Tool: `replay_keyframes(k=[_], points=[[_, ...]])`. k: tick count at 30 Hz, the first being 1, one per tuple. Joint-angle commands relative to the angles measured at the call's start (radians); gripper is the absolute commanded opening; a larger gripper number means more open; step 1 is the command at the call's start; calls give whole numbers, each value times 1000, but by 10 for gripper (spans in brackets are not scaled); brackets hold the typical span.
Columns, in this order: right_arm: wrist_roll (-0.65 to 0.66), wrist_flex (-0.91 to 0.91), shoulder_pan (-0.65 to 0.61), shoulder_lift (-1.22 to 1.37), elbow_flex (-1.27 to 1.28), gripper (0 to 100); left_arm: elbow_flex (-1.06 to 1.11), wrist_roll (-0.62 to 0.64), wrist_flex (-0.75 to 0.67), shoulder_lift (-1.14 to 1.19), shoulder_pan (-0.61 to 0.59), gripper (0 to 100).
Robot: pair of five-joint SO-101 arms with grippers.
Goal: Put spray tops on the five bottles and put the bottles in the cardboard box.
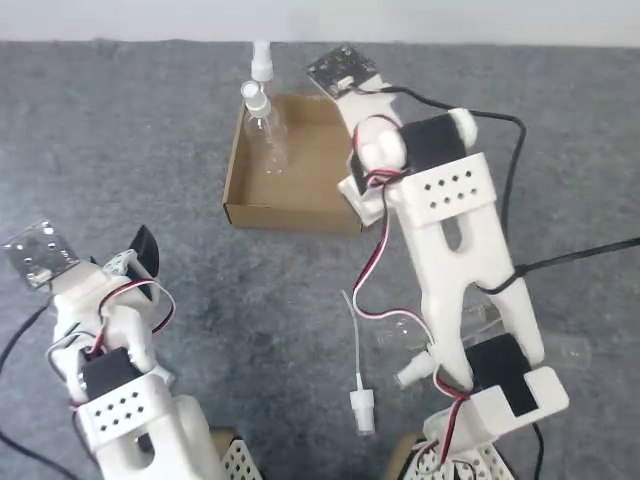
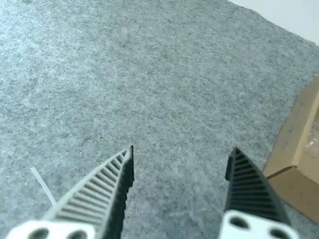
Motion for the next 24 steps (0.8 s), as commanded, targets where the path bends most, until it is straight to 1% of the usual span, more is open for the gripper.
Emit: replay_keyframes(k=[1,15,21,24], points=[[57,44,27,-87,26,244,-12,-11,-26,-12,-5,283],[353,39,28,-383,531,246,-12,-11,-28,-12,-3,283],[482,39,30,-453,674,246,-12,-11,-28,-12,-3,283],[502,39,44,-470,703,246,-12,-12,-28,-12,-3,283]])
